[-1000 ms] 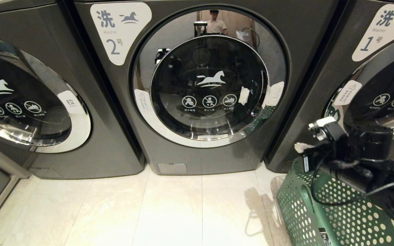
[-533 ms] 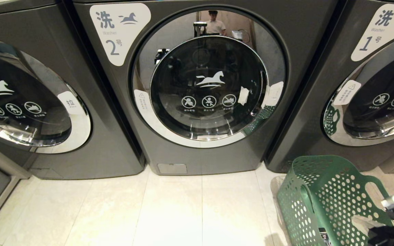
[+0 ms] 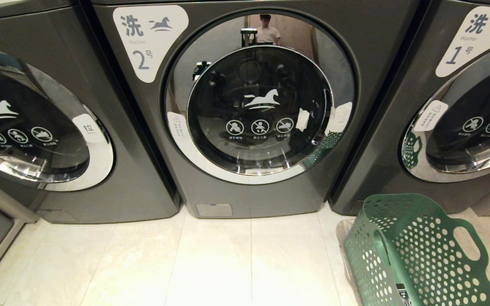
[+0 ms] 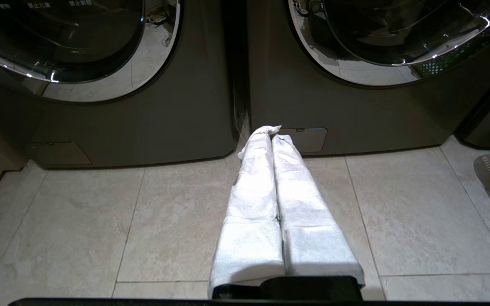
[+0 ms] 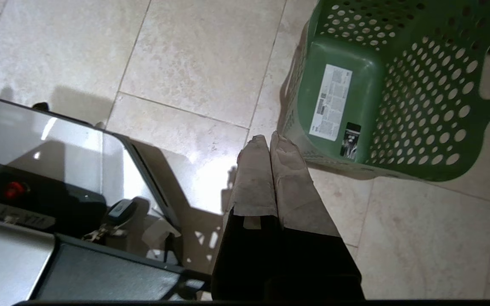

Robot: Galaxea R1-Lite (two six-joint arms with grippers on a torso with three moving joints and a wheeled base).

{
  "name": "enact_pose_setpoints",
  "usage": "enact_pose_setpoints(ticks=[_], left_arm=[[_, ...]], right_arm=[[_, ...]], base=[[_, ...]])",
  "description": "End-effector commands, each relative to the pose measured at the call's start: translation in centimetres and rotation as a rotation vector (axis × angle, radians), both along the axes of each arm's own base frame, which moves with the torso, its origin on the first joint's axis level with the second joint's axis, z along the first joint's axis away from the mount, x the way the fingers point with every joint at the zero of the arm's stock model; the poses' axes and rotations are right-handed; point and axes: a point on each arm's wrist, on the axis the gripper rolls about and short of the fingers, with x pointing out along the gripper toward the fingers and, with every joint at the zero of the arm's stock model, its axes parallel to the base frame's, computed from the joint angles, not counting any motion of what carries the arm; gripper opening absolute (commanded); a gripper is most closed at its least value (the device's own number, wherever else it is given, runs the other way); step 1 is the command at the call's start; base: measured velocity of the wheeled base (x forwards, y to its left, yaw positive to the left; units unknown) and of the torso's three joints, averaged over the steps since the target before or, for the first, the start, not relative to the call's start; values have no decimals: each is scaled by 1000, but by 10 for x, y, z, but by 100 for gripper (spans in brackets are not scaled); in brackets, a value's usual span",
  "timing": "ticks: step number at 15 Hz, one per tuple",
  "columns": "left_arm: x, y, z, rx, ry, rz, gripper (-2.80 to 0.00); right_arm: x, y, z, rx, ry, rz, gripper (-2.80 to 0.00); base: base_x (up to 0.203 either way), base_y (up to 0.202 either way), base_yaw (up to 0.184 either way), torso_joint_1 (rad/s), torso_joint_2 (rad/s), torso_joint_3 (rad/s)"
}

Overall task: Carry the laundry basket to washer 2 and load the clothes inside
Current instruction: Press the washing machine switch

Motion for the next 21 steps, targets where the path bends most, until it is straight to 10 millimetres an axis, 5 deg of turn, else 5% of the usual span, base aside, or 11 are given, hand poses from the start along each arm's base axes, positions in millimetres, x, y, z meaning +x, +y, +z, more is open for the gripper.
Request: enact_pose_setpoints(ticks=[1,4,10,21], left_arm=[[3,0,-11,5,42,-1,-280],[3,-1,-11,9,43,-26,-280],[3,0,-11,7,42,-20,-280],[3,0,-11,8,43,-18,-280]], right_arm=[[-10,-1,-4,45,-41,-73,-280],[-12,0,-4,21,-68,-214,-280],[-26,0,-9,-10,-425,-89,-280],[-25,0,-10,7,-445,-95,-280]], base=[[0,0,0,0,0,0],[0,0,0,0,0,0],[0,0,0,0,0,0],[0,0,0,0,0,0]])
